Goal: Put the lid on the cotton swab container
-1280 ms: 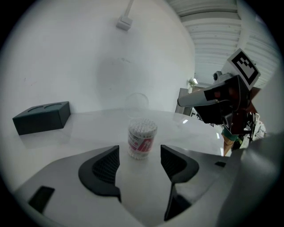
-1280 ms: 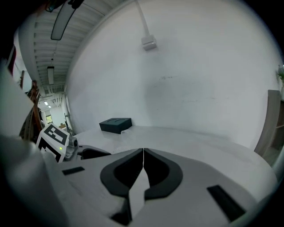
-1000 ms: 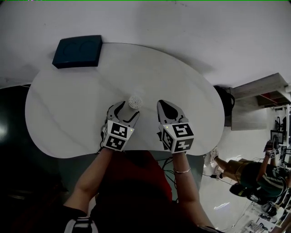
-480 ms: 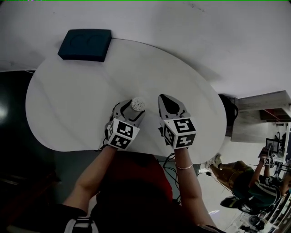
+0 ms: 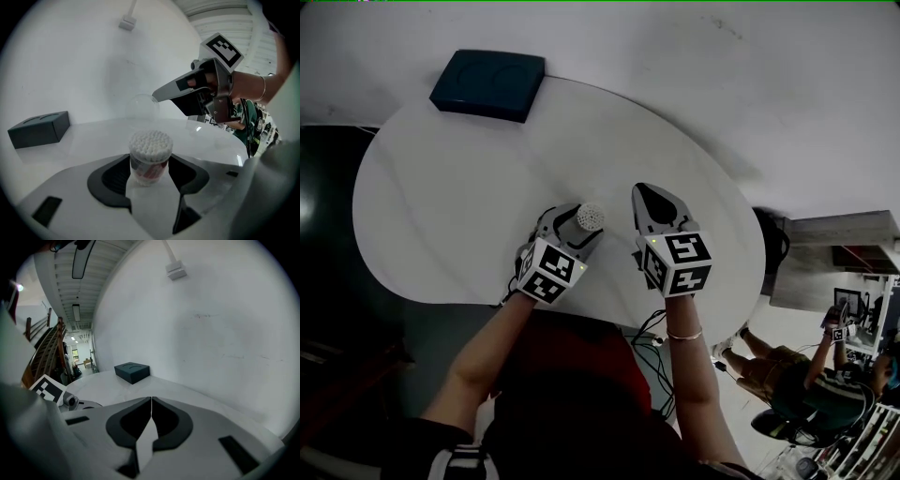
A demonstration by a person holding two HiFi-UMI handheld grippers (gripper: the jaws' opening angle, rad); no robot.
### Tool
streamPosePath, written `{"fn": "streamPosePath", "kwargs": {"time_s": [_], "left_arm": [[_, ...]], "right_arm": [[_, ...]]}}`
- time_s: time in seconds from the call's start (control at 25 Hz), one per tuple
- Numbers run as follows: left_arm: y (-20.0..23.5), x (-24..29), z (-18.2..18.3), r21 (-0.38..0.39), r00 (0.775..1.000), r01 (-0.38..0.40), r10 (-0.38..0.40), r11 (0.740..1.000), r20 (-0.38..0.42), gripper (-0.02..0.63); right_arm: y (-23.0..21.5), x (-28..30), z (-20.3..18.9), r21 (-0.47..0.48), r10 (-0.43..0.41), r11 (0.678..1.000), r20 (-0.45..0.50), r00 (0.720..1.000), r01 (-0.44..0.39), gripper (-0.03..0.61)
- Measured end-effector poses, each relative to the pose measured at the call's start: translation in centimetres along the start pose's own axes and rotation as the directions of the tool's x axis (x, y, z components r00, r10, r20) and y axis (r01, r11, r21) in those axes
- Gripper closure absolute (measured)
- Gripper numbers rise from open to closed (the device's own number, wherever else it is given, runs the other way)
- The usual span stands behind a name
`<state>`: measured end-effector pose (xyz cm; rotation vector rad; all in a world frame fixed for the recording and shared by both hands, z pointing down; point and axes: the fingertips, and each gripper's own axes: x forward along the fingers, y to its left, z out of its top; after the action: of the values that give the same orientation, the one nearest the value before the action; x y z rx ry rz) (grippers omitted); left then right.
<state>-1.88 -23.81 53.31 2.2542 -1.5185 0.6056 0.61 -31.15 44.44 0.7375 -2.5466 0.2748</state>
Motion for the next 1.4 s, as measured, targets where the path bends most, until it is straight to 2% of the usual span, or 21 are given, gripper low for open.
{"fn": "streamPosePath", "kwargs": {"time_s": [0.36,0.56,0.76,1.04,1.4], "left_arm": [[-0.1,0.1,0.2,0.039,0.999,0.048,-0.048,0.998,0.003,0.345],[-0.2,0.0,0.2,0.044,0.998,0.064,-0.064,0.997,0.000,0.345],[-0.4,0.0,0.1,0.051,0.997,0.073,-0.073,0.996,-0.001,0.345],[-0.5,-0.1,0.1,0.060,0.996,0.088,-0.088,0.994,0.001,0.345],[-0.5,-0.1,0.0,0.062,0.996,0.092,-0.092,0.994,-0.003,0.345]], "right_arm": [[1.7,1.7,0.9,-0.077,0.069,0.994,-0.036,0.997,-0.071,0.563],[4.7,1.5,0.9,-0.116,0.196,0.973,-0.056,0.979,-0.202,0.563],[6.8,1.0,-0.4,-0.137,0.253,0.955,-0.092,0.963,-0.264,0.563],[7.9,0.5,-1.7,-0.122,0.285,0.947,-0.102,0.953,-0.296,0.563],[9.0,0.2,-3.3,-0.181,0.303,0.927,-0.159,0.940,-0.329,0.563]]}}
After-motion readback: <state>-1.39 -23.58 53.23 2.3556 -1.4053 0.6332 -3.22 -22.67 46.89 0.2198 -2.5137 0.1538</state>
